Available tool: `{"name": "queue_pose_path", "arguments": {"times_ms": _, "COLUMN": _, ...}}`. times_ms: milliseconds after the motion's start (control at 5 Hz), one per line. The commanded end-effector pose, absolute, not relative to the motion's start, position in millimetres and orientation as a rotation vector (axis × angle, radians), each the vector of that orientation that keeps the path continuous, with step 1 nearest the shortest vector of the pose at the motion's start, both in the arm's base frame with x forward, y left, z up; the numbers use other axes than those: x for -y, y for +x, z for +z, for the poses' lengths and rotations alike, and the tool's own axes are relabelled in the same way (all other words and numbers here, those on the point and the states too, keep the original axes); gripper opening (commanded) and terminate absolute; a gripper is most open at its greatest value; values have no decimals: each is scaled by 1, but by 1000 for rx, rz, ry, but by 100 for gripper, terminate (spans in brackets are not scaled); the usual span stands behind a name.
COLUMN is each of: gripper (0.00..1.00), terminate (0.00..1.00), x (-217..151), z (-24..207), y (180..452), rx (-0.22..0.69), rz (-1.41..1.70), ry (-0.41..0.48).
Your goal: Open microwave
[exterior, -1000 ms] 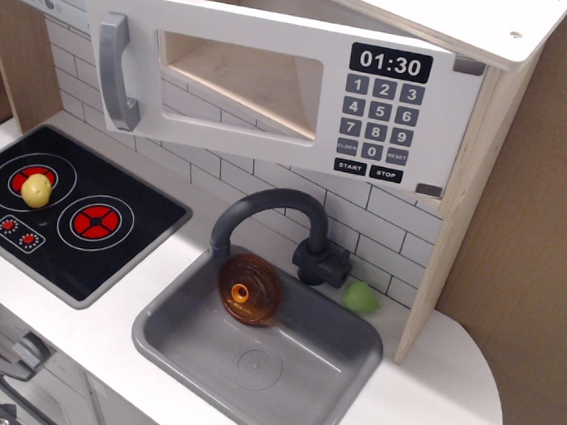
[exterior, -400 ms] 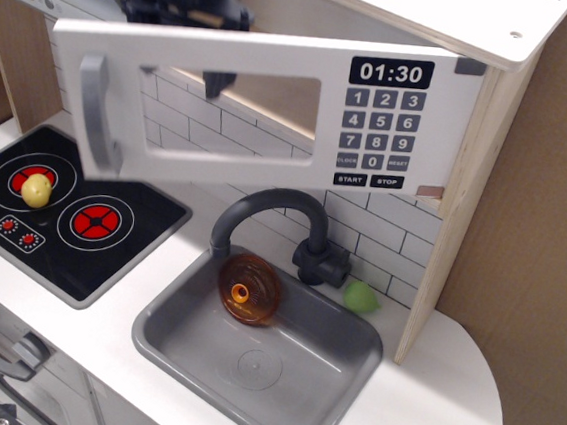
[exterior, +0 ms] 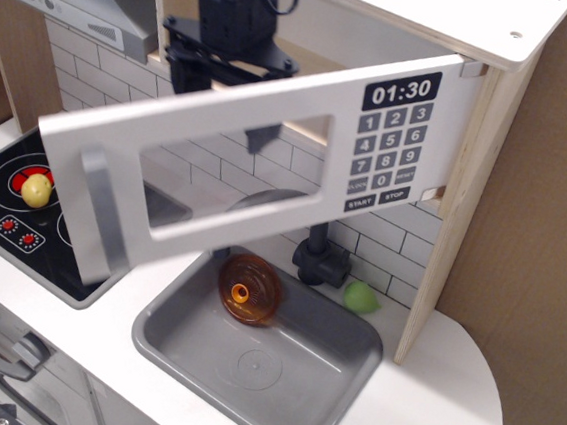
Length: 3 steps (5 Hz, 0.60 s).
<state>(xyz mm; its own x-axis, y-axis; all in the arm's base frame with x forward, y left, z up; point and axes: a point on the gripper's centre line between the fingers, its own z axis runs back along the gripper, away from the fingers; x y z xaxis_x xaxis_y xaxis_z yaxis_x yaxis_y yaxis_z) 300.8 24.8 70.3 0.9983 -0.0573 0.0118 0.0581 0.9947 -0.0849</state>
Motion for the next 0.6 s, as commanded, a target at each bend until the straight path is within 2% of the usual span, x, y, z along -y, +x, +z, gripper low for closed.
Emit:
{"name": "queue_pose_path", "arguments": {"times_ms": 0, "gripper": 100, "terminate": 0, "x": 13, "z": 90, "y": 299, "rx": 96, "rz": -97, "ry": -139}}
{"name": "queue_pose_path", "arguments": {"times_ms": 200, "gripper": 100, "terminate": 0, "x": 13, "z": 90, "y": 299, "rx": 96, "rz": -97, "ry": -139}}
{"name": "queue_pose_path", "arguments": {"times_ms": 400, "gripper": 100, "terminate": 100, "x": 13, "z": 90, "y": 299, "rx": 96, "rz": -97, "ry": -139}}
